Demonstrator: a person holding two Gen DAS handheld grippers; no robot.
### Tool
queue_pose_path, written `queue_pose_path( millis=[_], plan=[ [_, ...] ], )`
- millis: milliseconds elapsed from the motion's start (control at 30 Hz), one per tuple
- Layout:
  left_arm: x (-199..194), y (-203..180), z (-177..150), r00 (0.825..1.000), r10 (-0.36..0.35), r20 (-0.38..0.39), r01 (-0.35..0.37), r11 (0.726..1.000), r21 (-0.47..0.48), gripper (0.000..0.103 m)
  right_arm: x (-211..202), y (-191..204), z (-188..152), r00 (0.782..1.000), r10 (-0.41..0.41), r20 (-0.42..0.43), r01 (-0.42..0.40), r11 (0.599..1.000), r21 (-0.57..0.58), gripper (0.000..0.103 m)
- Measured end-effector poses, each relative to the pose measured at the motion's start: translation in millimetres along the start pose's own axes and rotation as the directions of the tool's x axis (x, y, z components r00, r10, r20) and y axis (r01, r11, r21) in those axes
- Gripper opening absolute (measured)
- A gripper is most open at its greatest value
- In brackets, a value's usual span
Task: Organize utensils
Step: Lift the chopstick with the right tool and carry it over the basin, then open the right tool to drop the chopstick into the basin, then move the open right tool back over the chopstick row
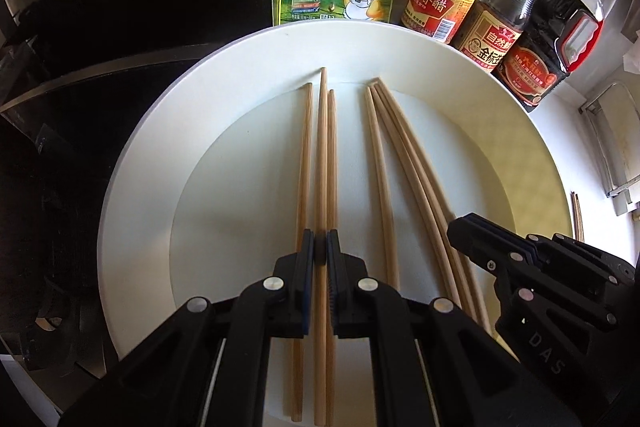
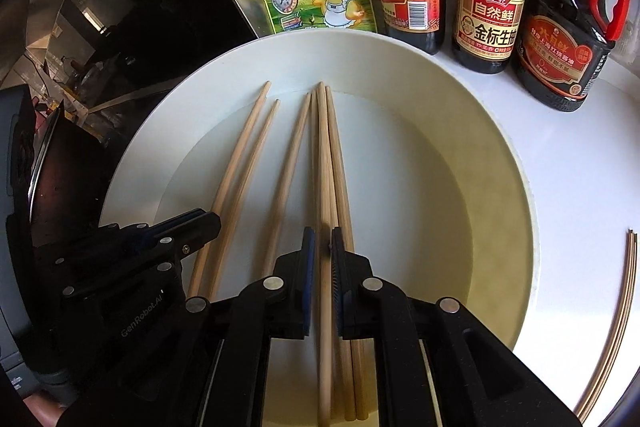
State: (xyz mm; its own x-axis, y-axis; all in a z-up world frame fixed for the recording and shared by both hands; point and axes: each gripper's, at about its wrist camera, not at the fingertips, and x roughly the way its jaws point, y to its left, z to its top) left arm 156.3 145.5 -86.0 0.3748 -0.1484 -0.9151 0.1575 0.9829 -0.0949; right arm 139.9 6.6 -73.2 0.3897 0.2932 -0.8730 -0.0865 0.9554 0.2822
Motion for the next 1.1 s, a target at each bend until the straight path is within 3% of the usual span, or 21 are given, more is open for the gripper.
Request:
queue_pose_path(
  millis=[67, 467, 733, 1100],
  plan=[
    [-3.4, 0.0, 0.4, 1.0, 0.005, 0.015, -0.005, 1.0, 0.001, 0.025, -3.3, -1.4, -1.2, 1.0, -0.012, 0.011, 0.012, 1.0, -0.002, 0.012],
    [-24.2, -1.6, -3.9, 0.999, 0.013, 0.053, -0.012, 1.0, -0.01, 0.031, -26.8, -1.4, -6.0, 0.999, -0.026, 0.045, 0.026, 1.0, -0.012, 0.012],
    [-53.9, -3.1, -14.3, 0.992, 0.029, 0.121, -0.027, 1.0, -0.016, 0.048, -53.2, -0.5, -17.7, 0.995, -0.039, 0.092, 0.04, 0.999, -0.016, 0.012],
    [-86.5, -11.3, -33.6, 0.984, 0.066, 0.165, -0.063, 0.998, -0.025, 0.056, -89.4, -15.3, -43.2, 0.989, -0.034, 0.144, 0.033, 0.999, 0.009, 0.021]
  ],
)
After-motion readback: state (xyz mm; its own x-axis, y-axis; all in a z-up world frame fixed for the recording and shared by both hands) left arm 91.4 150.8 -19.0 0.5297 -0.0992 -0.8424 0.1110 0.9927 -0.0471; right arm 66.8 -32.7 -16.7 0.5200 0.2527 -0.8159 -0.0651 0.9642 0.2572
